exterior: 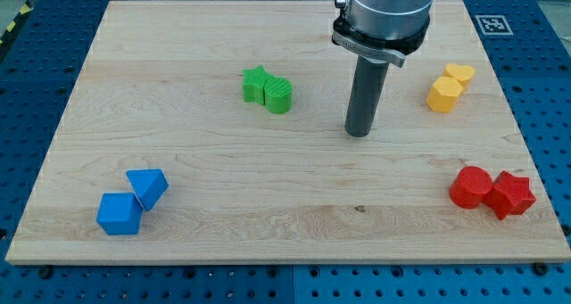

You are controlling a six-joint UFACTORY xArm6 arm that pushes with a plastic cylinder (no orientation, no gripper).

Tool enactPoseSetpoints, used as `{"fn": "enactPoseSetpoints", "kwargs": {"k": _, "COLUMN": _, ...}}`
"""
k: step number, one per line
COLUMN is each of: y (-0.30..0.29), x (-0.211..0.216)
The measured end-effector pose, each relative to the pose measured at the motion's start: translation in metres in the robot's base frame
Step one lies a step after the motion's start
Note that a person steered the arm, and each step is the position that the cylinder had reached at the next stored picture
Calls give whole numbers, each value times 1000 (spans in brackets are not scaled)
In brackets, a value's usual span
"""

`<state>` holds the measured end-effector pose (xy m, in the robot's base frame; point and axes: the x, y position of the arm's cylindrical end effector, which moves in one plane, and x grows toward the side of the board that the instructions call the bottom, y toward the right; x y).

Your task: Push the green star to the top center

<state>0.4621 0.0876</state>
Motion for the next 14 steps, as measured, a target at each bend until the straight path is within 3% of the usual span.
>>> {"fn": "enactPoseSetpoints", "kwargs": {"k": 4, "y": -90, "x": -13}}
{"fn": "enactPoseSetpoints", "kwargs": {"k": 5, "y": -145, "x": -23}}
{"fn": "enactPoseSetpoints", "kwargs": {"k": 6, "y": -162, "x": -45}}
{"fn": "enactPoseSetpoints", "kwargs": {"k": 8, "y": -100, "x": -63}}
{"fn": "enactPoseSetpoints", "kwargs": {"k": 11, "y": -160, "x": -102}}
{"fn": "enactPoseSetpoints", "kwargs": {"k": 14, "y": -102, "x": -137}}
